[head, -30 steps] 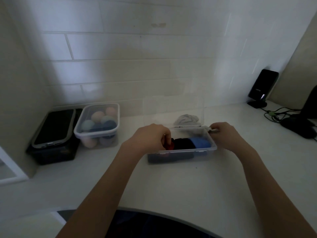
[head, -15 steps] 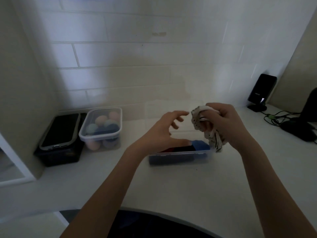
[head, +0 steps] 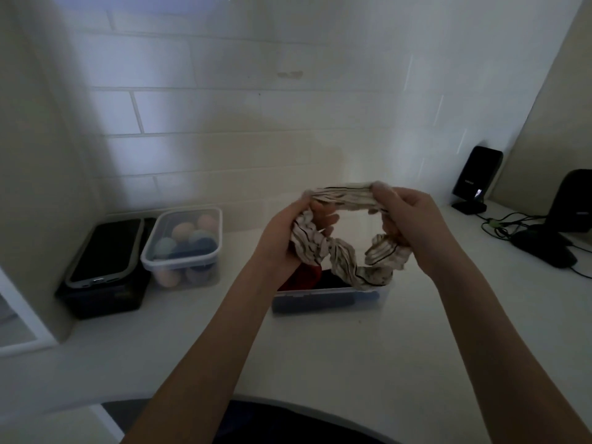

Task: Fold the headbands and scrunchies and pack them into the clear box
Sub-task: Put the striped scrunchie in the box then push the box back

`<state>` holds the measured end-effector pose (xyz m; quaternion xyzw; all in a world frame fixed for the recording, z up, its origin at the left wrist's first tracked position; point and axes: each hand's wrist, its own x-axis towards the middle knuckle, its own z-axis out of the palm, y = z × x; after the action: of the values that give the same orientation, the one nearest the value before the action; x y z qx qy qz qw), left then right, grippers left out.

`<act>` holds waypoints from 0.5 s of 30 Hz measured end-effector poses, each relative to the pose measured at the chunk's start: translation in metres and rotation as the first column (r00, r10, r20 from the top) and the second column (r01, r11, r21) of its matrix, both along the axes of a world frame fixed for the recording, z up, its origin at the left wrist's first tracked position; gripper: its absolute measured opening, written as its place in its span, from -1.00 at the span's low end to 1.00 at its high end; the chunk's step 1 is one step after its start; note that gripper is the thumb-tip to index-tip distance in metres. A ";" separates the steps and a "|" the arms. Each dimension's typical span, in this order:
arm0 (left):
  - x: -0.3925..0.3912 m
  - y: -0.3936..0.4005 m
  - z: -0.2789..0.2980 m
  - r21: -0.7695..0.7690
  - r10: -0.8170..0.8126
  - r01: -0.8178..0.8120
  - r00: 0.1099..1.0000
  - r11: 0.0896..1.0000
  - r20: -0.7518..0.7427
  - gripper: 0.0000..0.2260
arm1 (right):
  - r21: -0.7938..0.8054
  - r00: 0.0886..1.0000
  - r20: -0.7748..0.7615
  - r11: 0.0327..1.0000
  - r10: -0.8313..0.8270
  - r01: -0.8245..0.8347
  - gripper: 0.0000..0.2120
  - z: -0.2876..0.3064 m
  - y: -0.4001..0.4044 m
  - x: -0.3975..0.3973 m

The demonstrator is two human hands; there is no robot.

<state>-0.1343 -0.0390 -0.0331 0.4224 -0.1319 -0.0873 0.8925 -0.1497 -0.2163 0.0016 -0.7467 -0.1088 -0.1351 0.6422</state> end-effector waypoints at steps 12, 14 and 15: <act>0.001 0.002 0.004 -0.148 0.027 -0.015 0.997 0.989 0.074 -0.37 | 0.077 0.945 -0.023 0.943 0.325 -0.323 -0.76 -0.015 0.005 -0.014; -0.001 0.001 0.004 0.063 0.120 -0.132 0.979 0.989 0.164 -0.36 | 0.201 0.897 -0.013 0.880 0.442 -0.431 -0.81 -0.014 0.007 -0.017; -0.002 0.000 0.004 0.153 0.141 -0.176 0.966 0.972 0.217 -0.36 | 0.241 0.879 -0.010 0.854 0.477 -0.461 -0.83 -0.013 0.009 -0.018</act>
<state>-0.1366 -0.0394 -0.0293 0.5132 -0.1810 0.0177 0.8388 -0.1677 -0.2077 -0.0113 -0.6218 -0.2485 0.0401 0.7416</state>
